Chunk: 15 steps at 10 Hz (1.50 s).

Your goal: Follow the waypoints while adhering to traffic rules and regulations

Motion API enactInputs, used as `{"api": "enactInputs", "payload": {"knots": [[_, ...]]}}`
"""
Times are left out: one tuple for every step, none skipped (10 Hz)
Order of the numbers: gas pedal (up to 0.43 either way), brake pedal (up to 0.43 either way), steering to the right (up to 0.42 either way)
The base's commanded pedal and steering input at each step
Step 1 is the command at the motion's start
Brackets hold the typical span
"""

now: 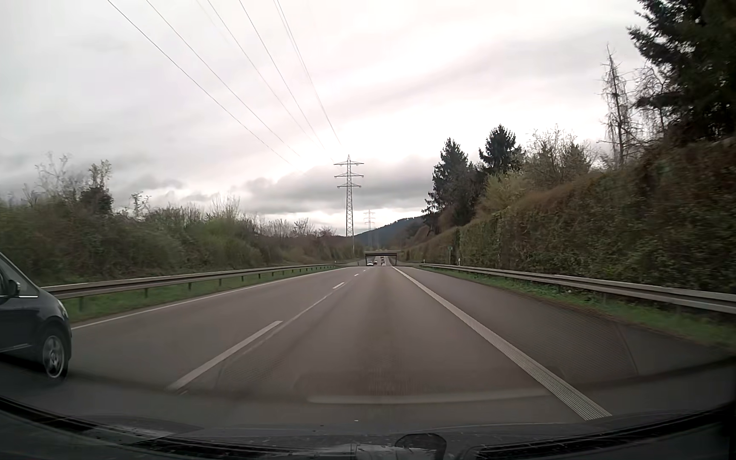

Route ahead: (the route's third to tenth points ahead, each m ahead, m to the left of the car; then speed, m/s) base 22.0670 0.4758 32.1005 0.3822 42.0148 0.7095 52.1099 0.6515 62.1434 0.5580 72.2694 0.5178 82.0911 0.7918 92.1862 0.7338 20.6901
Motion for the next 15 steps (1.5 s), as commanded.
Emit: {"api": "enactInputs", "payload": {"knots": [[0.177, 0.000, 0.000], [0.177, 0.000, 0.000], [0.177, 0.000, 0.000], [0.177, 0.000, 0.000], [0.177, 0.000, 0.000], [0.177, 0.000, 0.000], [0.177, 0.000, 0.000], [0.177, 0.000, 0.000], [0.177, 0.000, 0.000], [0.177, 0.000, 0.000], [0.177, 0.000, 0.000], [0.177, 0.000, 0.000], [0.177, 0.000, 0.000], [0.177, 0.000, 0.000], [0.177, 0.000, 0.000]]}}
